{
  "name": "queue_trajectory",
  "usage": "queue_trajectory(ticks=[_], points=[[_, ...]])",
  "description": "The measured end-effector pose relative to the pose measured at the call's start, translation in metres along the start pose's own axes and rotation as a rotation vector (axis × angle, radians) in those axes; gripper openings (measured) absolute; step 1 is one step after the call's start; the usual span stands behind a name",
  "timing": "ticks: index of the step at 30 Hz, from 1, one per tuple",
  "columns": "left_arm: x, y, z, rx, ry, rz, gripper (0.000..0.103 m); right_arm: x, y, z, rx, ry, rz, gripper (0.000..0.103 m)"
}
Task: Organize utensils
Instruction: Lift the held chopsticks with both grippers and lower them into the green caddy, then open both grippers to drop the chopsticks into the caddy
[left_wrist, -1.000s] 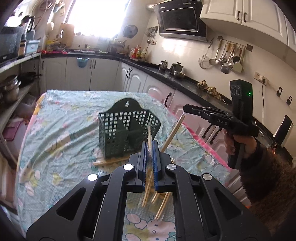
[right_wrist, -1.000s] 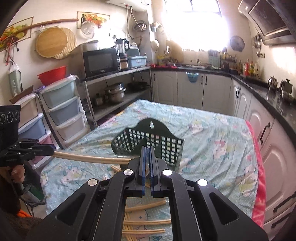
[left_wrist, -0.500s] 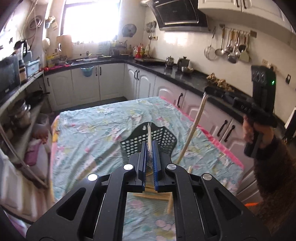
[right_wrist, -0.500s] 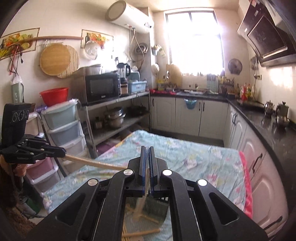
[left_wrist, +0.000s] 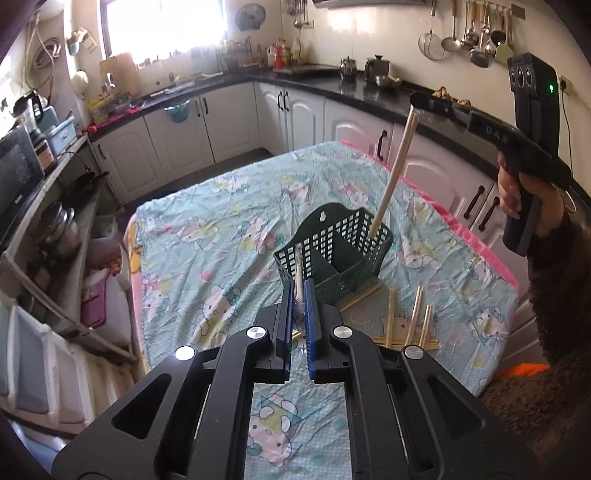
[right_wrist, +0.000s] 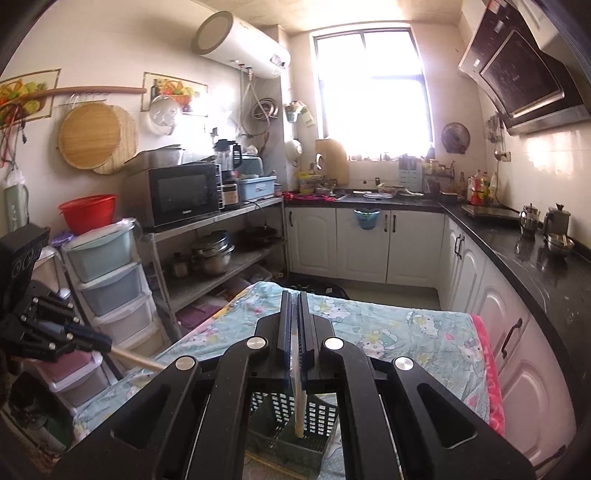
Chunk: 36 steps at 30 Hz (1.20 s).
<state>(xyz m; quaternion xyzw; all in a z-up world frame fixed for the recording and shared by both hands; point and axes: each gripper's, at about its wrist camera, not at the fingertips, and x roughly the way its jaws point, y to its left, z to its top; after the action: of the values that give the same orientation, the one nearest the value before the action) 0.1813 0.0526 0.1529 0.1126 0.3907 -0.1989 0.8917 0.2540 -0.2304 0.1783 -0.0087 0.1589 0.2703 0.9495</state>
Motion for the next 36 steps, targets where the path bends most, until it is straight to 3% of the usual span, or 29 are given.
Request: queue_trajectory(ticks=[8, 16, 20, 36], points=[[0.031, -0.002, 0.000, -0.037, 0.035, -0.029, 0.003, 0.023, -0.008, -0.016, 0.022, 0.041, -0.018, 0.004], [0.049, 0.000, 0.004, -0.091, 0.019, -0.071, 0.005, 0.039, -0.012, -0.031, 0.050, 0.081, -0.042, 0.007], [0.051, 0.000, 0.004, -0.111, -0.003, -0.087, 0.015, 0.038, -0.014, -0.037, 0.055, 0.076, -0.058, 0.035], [0.005, 0.014, -0.002, -0.262, -0.245, -0.084, 0.080, 0.005, -0.018, -0.053, 0.054, 0.070, -0.087, 0.061]])
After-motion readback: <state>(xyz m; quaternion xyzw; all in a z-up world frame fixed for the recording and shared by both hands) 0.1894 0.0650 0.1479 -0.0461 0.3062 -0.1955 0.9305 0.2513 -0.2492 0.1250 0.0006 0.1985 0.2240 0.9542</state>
